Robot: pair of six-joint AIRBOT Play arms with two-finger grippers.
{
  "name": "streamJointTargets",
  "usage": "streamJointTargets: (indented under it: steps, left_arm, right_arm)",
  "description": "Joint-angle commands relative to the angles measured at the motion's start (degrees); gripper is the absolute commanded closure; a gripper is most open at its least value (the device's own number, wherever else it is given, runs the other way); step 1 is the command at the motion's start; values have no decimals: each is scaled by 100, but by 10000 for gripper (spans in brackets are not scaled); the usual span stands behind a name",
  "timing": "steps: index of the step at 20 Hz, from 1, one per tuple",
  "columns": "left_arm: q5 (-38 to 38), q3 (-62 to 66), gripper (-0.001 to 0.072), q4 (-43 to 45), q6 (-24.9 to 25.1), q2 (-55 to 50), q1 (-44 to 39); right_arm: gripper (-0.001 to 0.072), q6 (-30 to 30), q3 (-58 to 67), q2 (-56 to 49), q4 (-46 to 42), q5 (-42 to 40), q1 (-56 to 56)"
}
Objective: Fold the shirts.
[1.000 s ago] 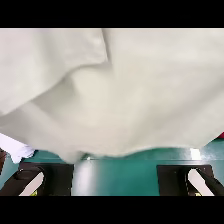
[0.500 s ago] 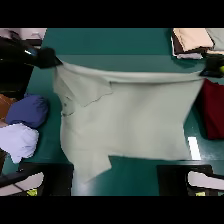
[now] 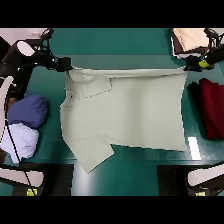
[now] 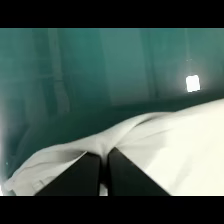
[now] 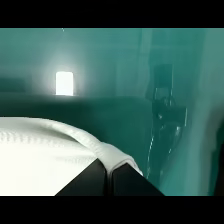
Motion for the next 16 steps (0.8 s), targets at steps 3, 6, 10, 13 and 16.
streamJointTargets:
  steps: [3,6,10,13,16]
  left_arm:
    - [-1711,17,679,605,57,-79,4]
    - [-1836,-614,679,605,57,-79,2]
    - [-1624,-1340,676,568,-181,-79,-2]
    - [-1600,-1399,203,555,-278,-46,-2]
    - [-1617,-1399,205,682,-293,372,-2]
  right_arm:
    - [694,-90,-581,262,-42,337,9]
    - [693,-85,-1856,732,-9,-59,9]
    - [692,11,-2999,1154,-9,-404,7]
    - [340,24,-3362,1397,17,-498,7]
    - [339,15,-3359,1814,289,-240,-63]
